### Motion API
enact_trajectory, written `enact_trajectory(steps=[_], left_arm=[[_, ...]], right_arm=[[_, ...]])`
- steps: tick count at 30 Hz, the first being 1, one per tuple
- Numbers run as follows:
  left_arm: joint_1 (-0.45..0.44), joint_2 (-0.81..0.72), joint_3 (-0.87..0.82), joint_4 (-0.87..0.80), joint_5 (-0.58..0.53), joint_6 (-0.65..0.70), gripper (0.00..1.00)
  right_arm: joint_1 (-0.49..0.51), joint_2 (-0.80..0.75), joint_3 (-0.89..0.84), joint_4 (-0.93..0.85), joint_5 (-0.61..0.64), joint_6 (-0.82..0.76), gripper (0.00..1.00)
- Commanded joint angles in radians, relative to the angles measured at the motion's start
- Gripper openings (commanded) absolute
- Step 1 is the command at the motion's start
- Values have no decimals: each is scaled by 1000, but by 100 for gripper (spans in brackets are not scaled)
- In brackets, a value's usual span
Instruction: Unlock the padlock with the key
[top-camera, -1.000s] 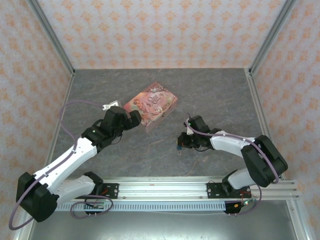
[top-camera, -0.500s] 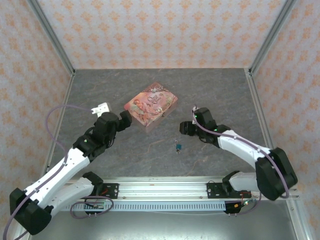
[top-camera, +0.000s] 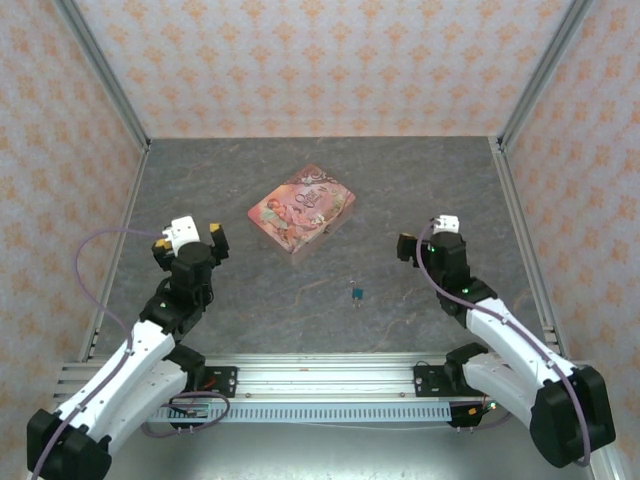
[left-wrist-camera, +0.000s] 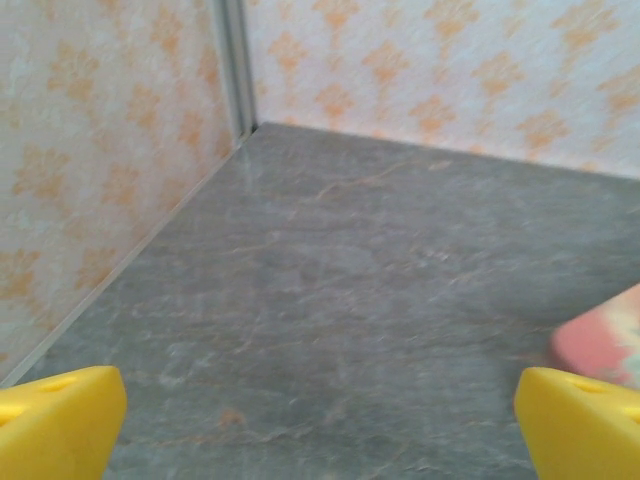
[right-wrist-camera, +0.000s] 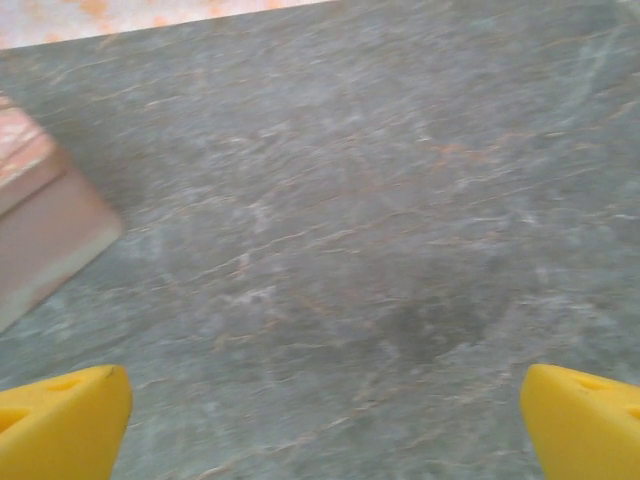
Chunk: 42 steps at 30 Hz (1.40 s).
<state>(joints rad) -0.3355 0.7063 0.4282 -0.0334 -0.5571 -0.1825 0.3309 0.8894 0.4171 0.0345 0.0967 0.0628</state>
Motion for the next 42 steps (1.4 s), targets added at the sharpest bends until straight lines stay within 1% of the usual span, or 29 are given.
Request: enact_trajectory(steps=[1,4,8,10,11,13,15,16,17,19,20,21,23,26,28,31,33,34,35,36,37,42], left_arm=[[37,34,-61,140,11,48,100],[64,104,-83,204,33,63,100],[79,204,-102,324,96,126,100],[91,266,-116,408,131,145,100],[99,295,-119,444,144,157,100],[112,367,-124,532,161,172,100],[119,439,-126,612,182,188,100],[122,481,-124,654,194,200,100],[124,509,-115,677,201,209,100],[129,565,-89,715,244,232,100],[129,584,-73,708,254,249,100],[133,601,-60,709,260,262,100],[144,625,-59,740,284,278,100],[196,665,-85,824,342,254,100],[231,700,-91,863,376,221,100],[251,779,-92,935,399,214,100],[252,774,-56,854,408,212,100],[253,788,-42,852,402,214,100],[253,787,-16,796,389,206,100],[268,792,-7,789,411,193,100],[286,788,-5,778,428,180,100],[286,790,-6,783,425,183,100]], right_arm=[[-45,-34,-26,134,64,-59,99],[-82,2,-33,165,61,-90,99],[-141,122,-92,361,22,-106,99],[-173,211,-114,470,-17,-98,99],[-181,248,-117,515,-15,-93,99],[-190,288,-99,553,-20,-99,99],[-196,348,-112,656,-29,-105,99],[-204,369,-91,642,-35,-99,99],[-209,371,-64,581,-50,-107,99],[-211,394,-65,619,-102,-175,99],[-211,395,-78,650,-102,-188,99],[-213,405,-104,718,-96,-204,99],[-225,425,-136,801,-98,-210,99],[-234,478,-161,901,-126,-217,99],[-234,508,-159,921,-124,-218,99],[-238,572,-149,961,-109,-213,99],[-246,637,-130,999,-99,-202,99],[-253,633,-103,927,-90,-189,99],[-264,621,-47,798,-91,-174,99],[-305,637,7,733,-118,-132,99],[-345,638,9,736,-167,-96,99],[-343,631,-1,748,-158,-99,99]])
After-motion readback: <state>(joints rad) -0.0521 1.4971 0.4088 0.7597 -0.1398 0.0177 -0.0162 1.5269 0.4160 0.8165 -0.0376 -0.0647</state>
